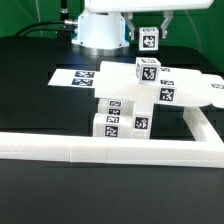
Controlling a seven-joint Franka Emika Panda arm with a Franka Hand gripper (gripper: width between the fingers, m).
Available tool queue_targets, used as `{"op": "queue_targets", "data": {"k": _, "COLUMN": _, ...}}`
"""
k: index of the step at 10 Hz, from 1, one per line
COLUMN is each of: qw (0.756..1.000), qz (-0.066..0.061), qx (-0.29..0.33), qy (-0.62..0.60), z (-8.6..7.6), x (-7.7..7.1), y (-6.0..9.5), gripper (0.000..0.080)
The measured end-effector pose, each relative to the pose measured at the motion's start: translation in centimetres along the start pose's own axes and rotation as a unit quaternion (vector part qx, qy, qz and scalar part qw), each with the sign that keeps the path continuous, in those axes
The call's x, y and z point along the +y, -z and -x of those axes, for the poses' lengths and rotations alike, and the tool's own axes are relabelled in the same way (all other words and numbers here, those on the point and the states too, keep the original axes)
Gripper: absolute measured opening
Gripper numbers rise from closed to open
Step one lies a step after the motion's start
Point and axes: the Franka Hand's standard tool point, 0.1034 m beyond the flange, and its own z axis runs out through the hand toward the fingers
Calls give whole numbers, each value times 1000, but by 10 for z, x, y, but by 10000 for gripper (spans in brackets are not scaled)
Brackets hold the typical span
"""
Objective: Assemble chair
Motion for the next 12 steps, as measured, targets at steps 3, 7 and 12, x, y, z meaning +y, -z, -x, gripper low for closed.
{"op": "queue_targets", "data": {"k": 3, "qw": 1000, "qz": 3, "qx": -2, "qy": 4, "z": 1, "x": 1, "y": -2, "gripper": 284}}
{"op": "queue_targets", "data": {"k": 7, "qw": 999, "qz": 20, "qx": 13, "qy": 30, "z": -12, "x": -1, "y": -16, "gripper": 284}}
{"op": "queue_targets", "data": {"k": 12, "qw": 999, "qz": 21, "qx": 20, "qy": 33, "z": -15, "x": 1, "y": -17, "gripper": 284}}
